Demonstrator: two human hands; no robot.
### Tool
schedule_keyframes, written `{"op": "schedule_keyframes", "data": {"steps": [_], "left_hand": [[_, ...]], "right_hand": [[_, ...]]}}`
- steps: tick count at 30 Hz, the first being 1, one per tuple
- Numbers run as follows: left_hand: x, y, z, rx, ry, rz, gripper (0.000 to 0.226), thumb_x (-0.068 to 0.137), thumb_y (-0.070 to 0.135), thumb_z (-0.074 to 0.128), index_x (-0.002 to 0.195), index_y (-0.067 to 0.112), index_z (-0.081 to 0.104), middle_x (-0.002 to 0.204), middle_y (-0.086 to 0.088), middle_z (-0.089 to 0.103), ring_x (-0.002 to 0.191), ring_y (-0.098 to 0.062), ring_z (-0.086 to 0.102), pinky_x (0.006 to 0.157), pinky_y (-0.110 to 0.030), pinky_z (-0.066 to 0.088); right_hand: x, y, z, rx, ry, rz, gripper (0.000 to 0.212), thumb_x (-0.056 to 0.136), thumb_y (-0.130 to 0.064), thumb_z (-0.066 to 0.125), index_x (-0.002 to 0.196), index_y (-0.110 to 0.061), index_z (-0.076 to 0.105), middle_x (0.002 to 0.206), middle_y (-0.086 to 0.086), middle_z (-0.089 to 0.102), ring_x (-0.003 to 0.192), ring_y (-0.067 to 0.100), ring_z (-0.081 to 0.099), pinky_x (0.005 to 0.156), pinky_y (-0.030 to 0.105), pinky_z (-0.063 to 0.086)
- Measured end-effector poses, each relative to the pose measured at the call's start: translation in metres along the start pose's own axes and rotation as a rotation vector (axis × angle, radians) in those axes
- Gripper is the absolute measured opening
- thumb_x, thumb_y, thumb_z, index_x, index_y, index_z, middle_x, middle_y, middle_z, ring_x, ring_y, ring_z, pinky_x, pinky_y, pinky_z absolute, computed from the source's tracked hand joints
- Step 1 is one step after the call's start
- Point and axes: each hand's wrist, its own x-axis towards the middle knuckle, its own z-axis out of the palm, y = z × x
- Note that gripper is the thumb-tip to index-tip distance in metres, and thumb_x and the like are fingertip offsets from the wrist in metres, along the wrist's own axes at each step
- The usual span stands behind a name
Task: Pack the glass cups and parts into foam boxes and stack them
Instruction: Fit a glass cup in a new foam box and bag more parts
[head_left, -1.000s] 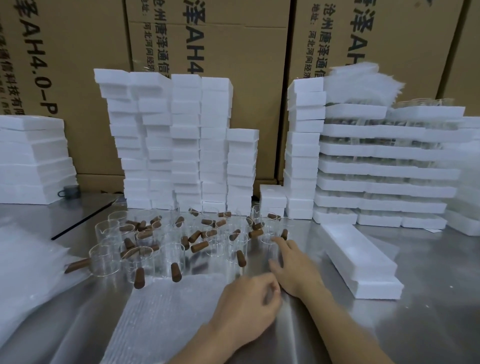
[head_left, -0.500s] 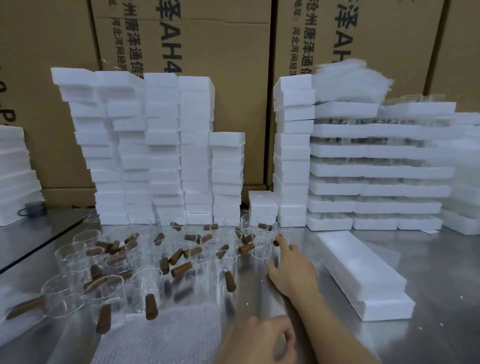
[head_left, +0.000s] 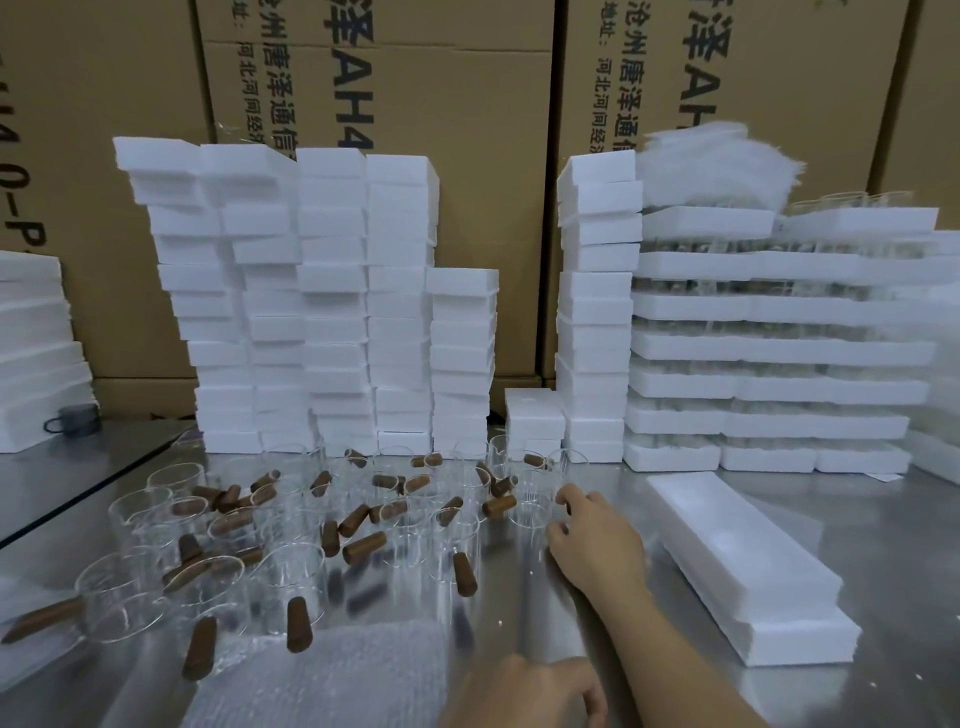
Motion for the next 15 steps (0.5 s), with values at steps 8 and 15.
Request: {"op": "schedule_keyframes", "data": {"steps": [8,15], "left_hand": [[-0.001,-0.006,0.006,-0.067,0.238,-0.055,0.011,0.093,0.052,0.057,0.1,0.045,0.062,0.063,0.008,0.059,0.075,0.005,0.06,0.116,-0.066,0.039],[-0.012,-0.015,0.001,-0.279,0.347,-0.017,0.012,0.097,0.036,0.063,0.095,0.027,0.07,0.056,0.008,0.052,0.053,-0.008,0.047,0.06,-0.031,0.04]], "right_hand": [[-0.02,0.006,-0.016,0.265,0.016,0.045,0.018,0.098,-0.03,0.058,0.114,-0.029,0.066,0.104,0.0,0.067,0.092,0.023,0.065,0.082,0.036,0.053],[-0.085,0.021,-0.045,0.586,0.142,0.166,0.019,0.093,-0.016,0.065,0.082,-0.03,0.069,0.076,-0.009,0.072,0.071,0.014,0.069,0.06,0.025,0.046]]}}
